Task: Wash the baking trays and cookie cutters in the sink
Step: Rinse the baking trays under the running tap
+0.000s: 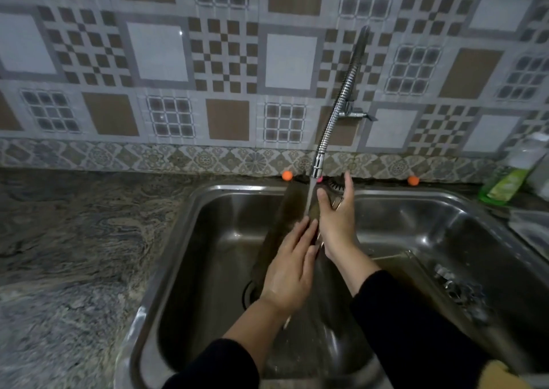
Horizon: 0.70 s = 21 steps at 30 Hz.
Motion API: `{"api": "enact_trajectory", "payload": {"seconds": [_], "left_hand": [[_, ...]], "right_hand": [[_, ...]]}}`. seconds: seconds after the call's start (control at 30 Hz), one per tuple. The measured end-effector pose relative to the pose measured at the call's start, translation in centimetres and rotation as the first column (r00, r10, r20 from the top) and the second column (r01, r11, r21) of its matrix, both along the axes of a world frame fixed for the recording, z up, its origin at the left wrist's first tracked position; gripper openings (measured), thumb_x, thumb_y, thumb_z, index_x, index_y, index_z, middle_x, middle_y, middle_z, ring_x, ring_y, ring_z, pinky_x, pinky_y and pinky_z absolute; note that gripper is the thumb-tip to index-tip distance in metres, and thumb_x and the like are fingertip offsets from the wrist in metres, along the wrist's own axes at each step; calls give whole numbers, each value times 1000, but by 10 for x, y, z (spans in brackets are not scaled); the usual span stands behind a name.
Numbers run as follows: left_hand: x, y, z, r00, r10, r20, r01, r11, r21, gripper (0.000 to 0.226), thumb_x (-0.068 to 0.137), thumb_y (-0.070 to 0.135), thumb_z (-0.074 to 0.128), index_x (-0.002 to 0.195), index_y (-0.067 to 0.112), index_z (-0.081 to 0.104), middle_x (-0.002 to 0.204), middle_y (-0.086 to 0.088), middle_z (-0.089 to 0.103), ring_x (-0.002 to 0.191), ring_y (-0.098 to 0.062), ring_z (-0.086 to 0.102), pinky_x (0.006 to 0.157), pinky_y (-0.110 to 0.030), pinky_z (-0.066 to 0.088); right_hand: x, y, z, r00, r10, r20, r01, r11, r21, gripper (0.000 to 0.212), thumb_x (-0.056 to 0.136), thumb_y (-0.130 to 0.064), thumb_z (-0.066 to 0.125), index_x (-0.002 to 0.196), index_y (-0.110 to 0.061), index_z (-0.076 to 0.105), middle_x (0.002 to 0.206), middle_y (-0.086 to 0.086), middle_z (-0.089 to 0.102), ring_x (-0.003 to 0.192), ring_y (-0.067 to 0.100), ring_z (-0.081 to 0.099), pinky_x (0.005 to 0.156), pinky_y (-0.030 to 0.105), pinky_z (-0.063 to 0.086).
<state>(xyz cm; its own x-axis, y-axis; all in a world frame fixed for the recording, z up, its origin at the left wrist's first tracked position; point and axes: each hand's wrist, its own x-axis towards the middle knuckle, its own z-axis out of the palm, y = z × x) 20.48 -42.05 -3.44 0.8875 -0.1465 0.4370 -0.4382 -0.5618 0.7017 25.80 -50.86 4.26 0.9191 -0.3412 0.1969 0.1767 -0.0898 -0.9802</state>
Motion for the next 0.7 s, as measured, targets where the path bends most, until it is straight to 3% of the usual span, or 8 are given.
{"api": "enact_trajectory", "payload": {"seconds": [0.13, 0.3, 0.47, 0.6, 0.67, 0.7], "left_hand": [[21, -16, 23, 981, 88, -173, -96, 995, -40, 45, 104, 40, 18, 145, 51, 5, 158, 23, -7, 144, 1, -15, 116, -46, -11], [60, -9, 46, 915, 257, -310, -289, 956, -59, 49, 103, 43, 15, 151, 41, 3, 161, 11, -6, 148, -11, -10, 116, -54, -7], [56, 5, 14, 851, 258, -458, -271, 962, 39, 55, 101, 50, 11, 152, 36, -3, 162, 6, -10, 148, -15, -11, 118, -52, -5], [23, -8, 3, 930, 51, -364, -57, 998, -7, 58, 98, 56, 17, 150, 41, -3, 161, 11, -11, 147, -12, -15, 119, -51, -5], [16, -13, 9, 976, 0, -217, 38, 985, 171, 64, 94, 64, 18, 148, 44, -11, 160, 13, -13, 147, -14, -14, 119, -51, -3], [16, -16, 14, 992, 1, -124, 35, 958, 285, 67, 94, 64, 21, 146, 46, -17, 160, 12, -12, 148, -16, -9, 120, -50, 1]], "right_hand": [[-13, -4, 2, 998, 67, 2, -67, 998, -13, 69, 99, -27, 46, 151, -39, 3, 160, -6, 10, 143, 12, 16, 106, 28, 23], [-25, -14, 6, 993, 101, 66, -91, 985, -144, 67, 98, -33, 45, 151, -40, 4, 159, -14, 8, 131, -6, 13, 106, 23, 20], [-21, -37, 24, 994, -55, 92, 50, 997, 52, 58, 100, -28, 45, 149, -40, 16, 159, -11, 13, 142, 8, 16, 113, 34, 22], [-12, -56, 46, 983, -149, 108, 136, 983, 126, 50, 100, -27, 44, 145, -38, 24, 157, -5, 19, 137, 9, 22, 107, 31, 27], [-7, -62, 54, 975, -184, 121, 164, 973, 164, 39, 100, -26, 44, 137, -35, 36, 145, -5, 34, 130, 9, 35, 101, 28, 32], [-6, -64, 58, 971, -199, 130, 175, 969, 175, 31, 100, -25, 45, 130, -31, 42, 132, -9, 42, 117, 4, 44, 96, 25, 35]]}}
